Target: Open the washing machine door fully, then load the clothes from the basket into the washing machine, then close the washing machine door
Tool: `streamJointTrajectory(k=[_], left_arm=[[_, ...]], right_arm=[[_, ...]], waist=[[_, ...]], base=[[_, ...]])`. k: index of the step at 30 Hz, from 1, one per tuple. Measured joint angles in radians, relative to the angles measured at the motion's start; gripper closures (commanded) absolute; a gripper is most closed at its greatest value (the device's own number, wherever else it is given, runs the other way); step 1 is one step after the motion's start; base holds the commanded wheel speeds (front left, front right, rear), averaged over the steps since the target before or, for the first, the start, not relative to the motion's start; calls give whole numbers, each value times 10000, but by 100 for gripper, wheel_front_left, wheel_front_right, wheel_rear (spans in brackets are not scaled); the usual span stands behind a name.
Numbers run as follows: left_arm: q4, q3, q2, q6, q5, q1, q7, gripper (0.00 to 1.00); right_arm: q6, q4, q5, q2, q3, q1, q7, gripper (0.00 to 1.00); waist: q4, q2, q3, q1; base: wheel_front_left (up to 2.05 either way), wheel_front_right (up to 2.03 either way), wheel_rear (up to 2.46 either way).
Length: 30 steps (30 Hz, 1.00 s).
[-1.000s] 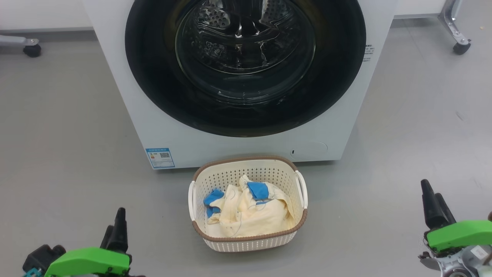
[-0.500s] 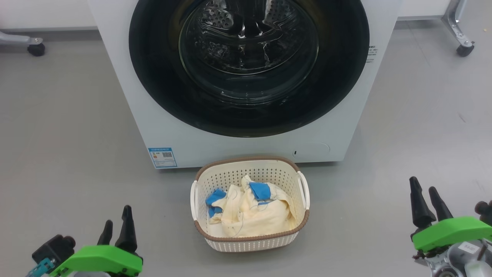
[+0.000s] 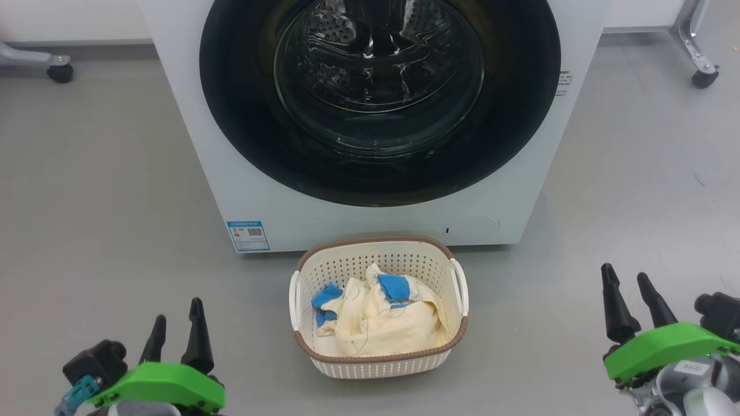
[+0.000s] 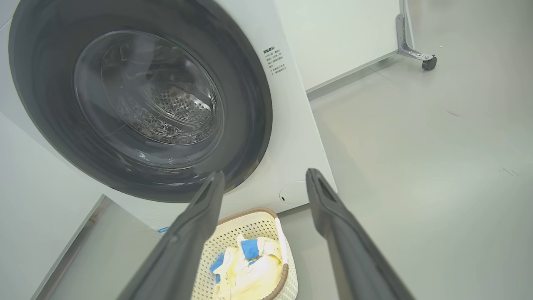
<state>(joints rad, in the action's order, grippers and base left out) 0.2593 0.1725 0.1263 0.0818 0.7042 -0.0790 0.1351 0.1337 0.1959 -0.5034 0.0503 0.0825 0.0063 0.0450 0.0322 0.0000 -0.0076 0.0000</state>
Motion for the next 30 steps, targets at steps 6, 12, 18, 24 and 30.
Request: streamJointTrajectory(k=[6,12,18,24,30], left_arm=[[-27,217,38,75,-658,-6,176,0],[-69,305,81,174,-1375,-73,332,0],[-50,424,117,322,-2059,-220,554,0],[-15,589,142,393,-2629,-226,711,0],[88,725,157,495,-3179,-384,863,0]], right_arm=[[0,-65,763,-10,17,1,90,0],[0,-151,1557,-12,107,0,174,0],[0,-274,2429,-15,148,0,268,0],[0,-410,3143,-21,153,0,347,0],[0,-533,3843,-27,217,0,433,0]], waist=[[16,0,-21,0],[42,0,-41,0],[78,0,-68,0],[116,0,-103,0],[153,0,-124,0]], base=[[0,0,0],[0,0,0],[0,0,0],[0,0,0],[0,0,0]])
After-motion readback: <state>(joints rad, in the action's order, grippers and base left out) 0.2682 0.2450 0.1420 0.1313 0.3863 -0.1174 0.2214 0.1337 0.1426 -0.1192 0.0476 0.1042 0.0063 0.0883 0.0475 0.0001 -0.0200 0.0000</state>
